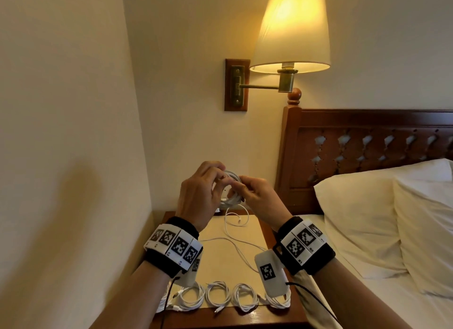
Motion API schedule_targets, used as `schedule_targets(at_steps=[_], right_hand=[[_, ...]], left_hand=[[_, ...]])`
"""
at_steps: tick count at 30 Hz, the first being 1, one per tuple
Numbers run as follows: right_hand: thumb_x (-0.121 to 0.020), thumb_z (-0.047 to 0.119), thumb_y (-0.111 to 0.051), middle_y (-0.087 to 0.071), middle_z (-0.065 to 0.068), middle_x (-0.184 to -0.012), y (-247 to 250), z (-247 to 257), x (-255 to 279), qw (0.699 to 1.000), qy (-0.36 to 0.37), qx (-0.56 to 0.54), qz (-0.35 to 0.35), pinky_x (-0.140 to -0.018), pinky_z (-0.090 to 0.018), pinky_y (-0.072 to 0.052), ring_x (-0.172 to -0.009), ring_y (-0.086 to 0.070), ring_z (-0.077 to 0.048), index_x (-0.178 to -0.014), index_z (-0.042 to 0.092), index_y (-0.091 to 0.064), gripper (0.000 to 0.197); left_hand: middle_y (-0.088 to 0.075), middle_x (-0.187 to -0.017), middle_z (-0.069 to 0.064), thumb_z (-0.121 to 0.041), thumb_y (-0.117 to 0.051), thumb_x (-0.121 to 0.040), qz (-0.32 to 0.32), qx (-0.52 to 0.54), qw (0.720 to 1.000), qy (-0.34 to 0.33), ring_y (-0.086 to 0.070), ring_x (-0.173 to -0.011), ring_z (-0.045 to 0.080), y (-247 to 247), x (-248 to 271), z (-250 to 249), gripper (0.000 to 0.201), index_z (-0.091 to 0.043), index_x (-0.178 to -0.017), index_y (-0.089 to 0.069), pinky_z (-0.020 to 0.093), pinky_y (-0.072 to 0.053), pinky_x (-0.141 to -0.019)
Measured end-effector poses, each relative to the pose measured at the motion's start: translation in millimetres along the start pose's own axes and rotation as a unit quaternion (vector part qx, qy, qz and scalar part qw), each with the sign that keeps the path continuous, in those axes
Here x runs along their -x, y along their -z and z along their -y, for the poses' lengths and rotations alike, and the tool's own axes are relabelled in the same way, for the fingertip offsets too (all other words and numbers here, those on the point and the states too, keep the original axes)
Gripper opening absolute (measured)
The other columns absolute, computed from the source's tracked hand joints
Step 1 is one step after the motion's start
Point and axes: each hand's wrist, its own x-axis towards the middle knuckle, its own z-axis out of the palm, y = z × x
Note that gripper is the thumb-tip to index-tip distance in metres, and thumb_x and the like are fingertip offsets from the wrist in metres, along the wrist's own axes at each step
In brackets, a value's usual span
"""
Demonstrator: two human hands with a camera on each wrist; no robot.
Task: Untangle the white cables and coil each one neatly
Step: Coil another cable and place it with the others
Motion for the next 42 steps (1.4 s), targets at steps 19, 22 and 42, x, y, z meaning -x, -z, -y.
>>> schedule_targets(at_steps=[19,22,42], right_hand=[[-0.101,0.031,-0.039,-0.047,0.002,-0.076,5.3,-1.9,11.1,0.992,0.054,0.038,0.112,-0.069,-0.049,-0.046,-0.068,-0.044,-0.012,-0.113,0.0,-0.056,0.037],[-0.102,0.022,-0.045,-0.056,0.004,-0.081,10.7,0.5,12.4,0.99,0.063,0.041,0.116,-0.072,-0.043,-0.046,-0.074,-0.049,-0.013,-0.124,0.01,-0.06,0.028],[-0.103,0.022,-0.04,-0.047,-0.006,-0.076,14.1,-18.5,18.6,0.99,0.023,0.013,0.142,-0.067,-0.034,-0.036,-0.07,-0.042,-0.019,-0.093,0.007,-0.06,0.027]], left_hand=[[-0.067,-0.071,-0.011,-0.031,-0.069,-0.086,-0.012,0.142,0.972,0.189,-0.063,-0.066,0.008,2.9,7.7,15.2,0.015,-0.017,-0.08,-0.069,0.031,-0.055,-0.055],[-0.071,-0.076,-0.004,-0.029,-0.069,-0.087,0.035,0.218,0.938,0.267,-0.069,-0.073,0.019,1.8,9.1,19.4,0.012,-0.019,-0.08,-0.069,0.043,-0.059,-0.066],[-0.07,-0.092,0.009,-0.045,-0.068,-0.079,0.219,0.433,0.758,0.436,-0.054,-0.077,0.024,12.7,22.8,18.2,0.046,-0.009,-0.106,-0.065,0.031,-0.04,-0.069]])
